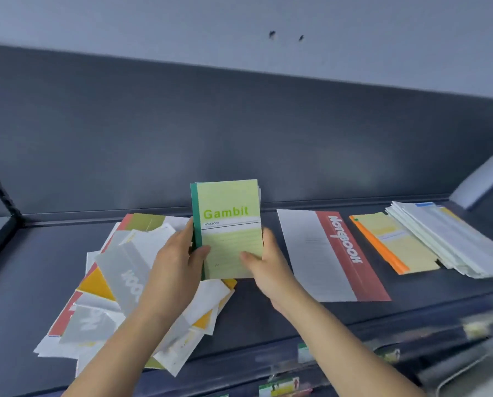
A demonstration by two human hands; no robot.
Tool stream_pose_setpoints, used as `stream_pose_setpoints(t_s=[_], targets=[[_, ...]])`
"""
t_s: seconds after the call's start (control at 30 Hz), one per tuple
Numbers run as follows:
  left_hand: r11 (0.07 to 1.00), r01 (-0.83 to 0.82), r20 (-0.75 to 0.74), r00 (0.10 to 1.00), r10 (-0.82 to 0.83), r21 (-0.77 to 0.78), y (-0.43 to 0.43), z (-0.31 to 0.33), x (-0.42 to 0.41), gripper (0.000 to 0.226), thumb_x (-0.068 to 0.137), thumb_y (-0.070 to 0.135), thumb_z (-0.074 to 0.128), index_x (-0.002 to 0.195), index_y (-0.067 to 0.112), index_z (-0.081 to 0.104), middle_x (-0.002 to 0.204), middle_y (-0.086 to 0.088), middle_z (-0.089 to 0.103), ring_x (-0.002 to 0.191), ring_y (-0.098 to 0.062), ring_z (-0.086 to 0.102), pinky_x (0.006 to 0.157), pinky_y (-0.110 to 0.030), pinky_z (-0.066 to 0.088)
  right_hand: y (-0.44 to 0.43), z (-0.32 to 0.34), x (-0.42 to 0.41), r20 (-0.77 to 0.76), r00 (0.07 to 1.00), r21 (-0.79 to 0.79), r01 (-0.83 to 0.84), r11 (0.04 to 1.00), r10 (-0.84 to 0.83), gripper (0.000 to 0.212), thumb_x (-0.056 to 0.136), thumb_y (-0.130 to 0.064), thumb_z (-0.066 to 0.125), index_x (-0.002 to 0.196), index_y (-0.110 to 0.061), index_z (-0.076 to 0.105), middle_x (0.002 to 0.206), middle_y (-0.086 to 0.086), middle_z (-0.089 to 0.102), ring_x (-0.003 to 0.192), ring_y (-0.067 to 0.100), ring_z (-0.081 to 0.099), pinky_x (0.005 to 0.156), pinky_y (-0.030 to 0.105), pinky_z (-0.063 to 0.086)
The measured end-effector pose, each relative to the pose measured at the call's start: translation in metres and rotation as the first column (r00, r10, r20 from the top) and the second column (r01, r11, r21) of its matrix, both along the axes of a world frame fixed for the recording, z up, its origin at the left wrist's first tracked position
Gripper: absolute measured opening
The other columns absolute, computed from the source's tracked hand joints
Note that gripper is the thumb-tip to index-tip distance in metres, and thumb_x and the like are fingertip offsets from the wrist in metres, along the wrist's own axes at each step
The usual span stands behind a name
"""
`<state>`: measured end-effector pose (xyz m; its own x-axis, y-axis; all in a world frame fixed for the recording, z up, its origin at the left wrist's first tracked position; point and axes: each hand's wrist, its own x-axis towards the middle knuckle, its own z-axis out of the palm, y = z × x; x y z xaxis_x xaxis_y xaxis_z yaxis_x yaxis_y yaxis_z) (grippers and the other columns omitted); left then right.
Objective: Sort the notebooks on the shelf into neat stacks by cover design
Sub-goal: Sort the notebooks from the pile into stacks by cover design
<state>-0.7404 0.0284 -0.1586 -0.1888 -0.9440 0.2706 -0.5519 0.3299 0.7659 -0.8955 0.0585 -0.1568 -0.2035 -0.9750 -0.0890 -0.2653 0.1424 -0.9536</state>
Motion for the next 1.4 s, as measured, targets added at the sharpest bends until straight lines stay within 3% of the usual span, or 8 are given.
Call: stream_pose_setpoints(t_s=[0.23,0.4,0.6,0.73,0.9,1.1,1.23,1.4], targets=[[0.966,0.242,0.035,0.969,-0.246,0.095,0.011,-0.002,-0.103,0.015,0.098,0.019,0.049,0.110,0.026,0.055,0.097,0.009,0.063,0.086,-0.008,0.061,0.067,-0.013,0.045,0.031,0.012,-0.115,-0.013,0.984,0.062,0.178,0.982,-0.178,0.039,0.090,-0.001,0.049,0.121,-0.024,0.053,0.116,-0.007,0.063,0.110,0.014,0.057,0.089,0.029,0.046],[0.944,0.319,0.414,0.851,-0.324,0.083,0.017,-0.017,-0.174,0.045,0.097,0.038,0.051,0.139,0.023,0.048,0.140,0.008,0.049,0.128,-0.015,0.044,0.101,-0.031,0.043,0.052,0.022,-0.229,-0.032,0.925,0.045,0.381,0.924,-0.379,0.029,0.092,0.003,0.046,0.108,-0.019,0.054,0.111,0.003,0.063,0.098,0.019,0.057,0.067,0.026,0.044],[0.954,0.242,0.711,0.638,-0.296,0.179,0.022,-0.036,-0.215,0.048,0.097,0.042,0.046,0.140,0.022,0.043,0.146,0.006,0.040,0.130,-0.017,0.038,0.104,-0.031,0.039,0.044,0.024,-0.334,-0.259,0.913,0.145,0.358,0.922,-0.314,0.030,0.094,0.001,0.044,0.119,-0.012,0.056,0.114,0.003,0.059,0.100,0.021,0.052,0.088,0.034,0.043],[0.974,0.190,0.770,0.601,-0.214,0.123,0.033,-0.042,-0.221,0.045,0.101,0.037,0.041,0.142,0.022,0.039,0.147,0.005,0.037,0.130,-0.017,0.037,0.100,-0.032,0.043,0.033,0.011,-0.349,-0.772,0.635,0.286,0.388,0.876,-0.030,0.026,0.087,-0.005,0.046,0.112,-0.004,0.052,0.123,0.015,0.045,0.101,0.030,0.049,0.081,0.034,0.047],[0.995,0.068,0.779,0.618,-0.103,0.078,0.038,-0.045,-0.210,0.038,0.100,0.036,0.043,0.136,0.022,0.044,0.137,0.005,0.043,0.123,-0.015,0.040,0.088,-0.031,0.047,0.026,0.015,-0.321,-0.925,0.377,0.156,0.277,0.948,0.042,0.054,0.085,-0.001,0.044,0.138,-0.012,0.042,0.141,0.005,0.034,0.126,0.027,0.033,0.095,0.035,0.041],[0.991,0.059,0.727,0.674,-0.130,0.122,0.040,-0.045,-0.179,0.044,0.100,0.036,0.041,0.142,0.021,0.039,0.146,0.006,0.038,0.129,-0.015,0.035,0.097,-0.030,0.043,0.010,0.013,-0.250,-0.806,0.588,0.058,-0.046,0.997,0.074,0.048,0.096,-0.008,0.047,0.143,-0.016,0.040,0.152,0.000,0.028,0.140,0.020,0.020,0.109,0.029,0.025],[0.993,0.053,0.761,0.639,-0.112,0.102,0.047,-0.044,-0.162,0.041,0.099,0.031,0.041,0.137,0.014,0.043,0.140,-0.001,0.042,0.124,-0.021,0.038,0.085,-0.032,0.039,-0.004,0.011,-0.187,-0.767,0.626,0.030,-0.188,0.982,0.143,0.045,0.097,-0.013,0.047,0.141,-0.018,0.042,0.149,-0.003,0.033,0.138,0.016,0.028,0.111,0.029,0.029],[0.981,0.138,0.631,0.776,-0.022,-0.136,0.059,-0.042,-0.124,0.039,0.083,0.040,0.063,0.113,0.016,0.069,0.126,0.004,0.064,0.110,-0.013,0.063,0.079,-0.021,0.052,-0.022,0.016,-0.114,-0.686,0.675,0.039,-0.339,0.940,0.272,0.044,0.096,-0.022,0.052,0.139,-0.018,0.044,0.146,-0.004,0.039,0.134,0.015,0.037,0.108,0.026,0.028]])
